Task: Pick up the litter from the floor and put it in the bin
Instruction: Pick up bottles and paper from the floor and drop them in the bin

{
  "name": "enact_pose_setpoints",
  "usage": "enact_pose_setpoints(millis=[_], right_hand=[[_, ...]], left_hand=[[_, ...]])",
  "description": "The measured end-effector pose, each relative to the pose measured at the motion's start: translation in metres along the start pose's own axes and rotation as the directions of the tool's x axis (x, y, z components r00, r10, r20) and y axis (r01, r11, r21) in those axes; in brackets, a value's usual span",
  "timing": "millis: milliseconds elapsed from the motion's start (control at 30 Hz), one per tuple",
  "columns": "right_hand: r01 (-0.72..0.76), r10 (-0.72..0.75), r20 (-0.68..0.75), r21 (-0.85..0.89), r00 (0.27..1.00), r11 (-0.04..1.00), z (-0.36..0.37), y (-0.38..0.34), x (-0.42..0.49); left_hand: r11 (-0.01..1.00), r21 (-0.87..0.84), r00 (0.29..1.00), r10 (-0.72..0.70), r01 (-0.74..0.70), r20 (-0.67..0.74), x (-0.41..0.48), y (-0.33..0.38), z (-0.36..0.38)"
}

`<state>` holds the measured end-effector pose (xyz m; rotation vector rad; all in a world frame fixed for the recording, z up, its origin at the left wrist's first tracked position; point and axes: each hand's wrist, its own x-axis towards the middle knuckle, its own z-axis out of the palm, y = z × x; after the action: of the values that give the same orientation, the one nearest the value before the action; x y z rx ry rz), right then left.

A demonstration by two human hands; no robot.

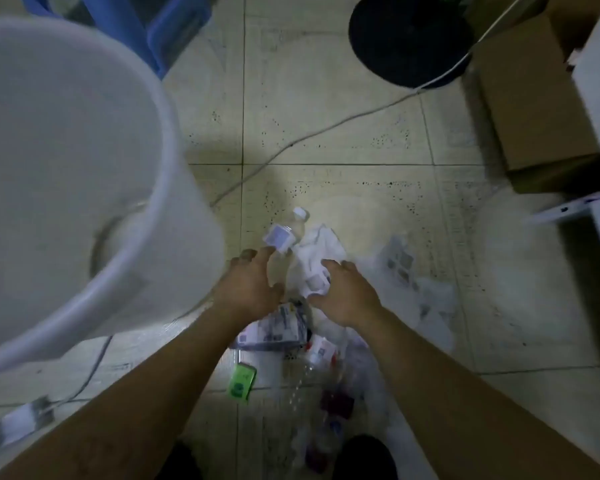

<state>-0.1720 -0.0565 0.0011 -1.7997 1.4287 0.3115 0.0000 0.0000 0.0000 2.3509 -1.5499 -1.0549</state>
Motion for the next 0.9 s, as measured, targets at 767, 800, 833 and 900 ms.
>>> enact_pose_setpoints(millis=[767,800,833,900], right_hand=[[0.239,-0.223,-0.358,0.0,0.906,0.971,-0.061,-0.01,0.126],[0.248,-0.238,-0.365,-0.022,0.9,0.969,-0.074,-0.011,0.125],[0.257,-0.244,-0.388,-0.018,0.889,0.966,-0.086,-0.011,0.122],[0.28,-0.201,-0.444,0.119,0.873,0.953,-0.104,-0.012,0.11]], left_hand=[[0.996,-0.087,0.919,-0.004,-0.033,-0.395,0.077,-0.018,0.005],[0.994,-0.091,0.91,0.019,-0.062,-0.415,0.077,-0.012,-0.001],[0.992,-0.093,0.897,0.034,-0.084,-0.441,0.077,-0.005,-0.006],[0.991,-0.079,0.877,0.057,-0.107,-0.477,0.07,0.013,-0.016]])
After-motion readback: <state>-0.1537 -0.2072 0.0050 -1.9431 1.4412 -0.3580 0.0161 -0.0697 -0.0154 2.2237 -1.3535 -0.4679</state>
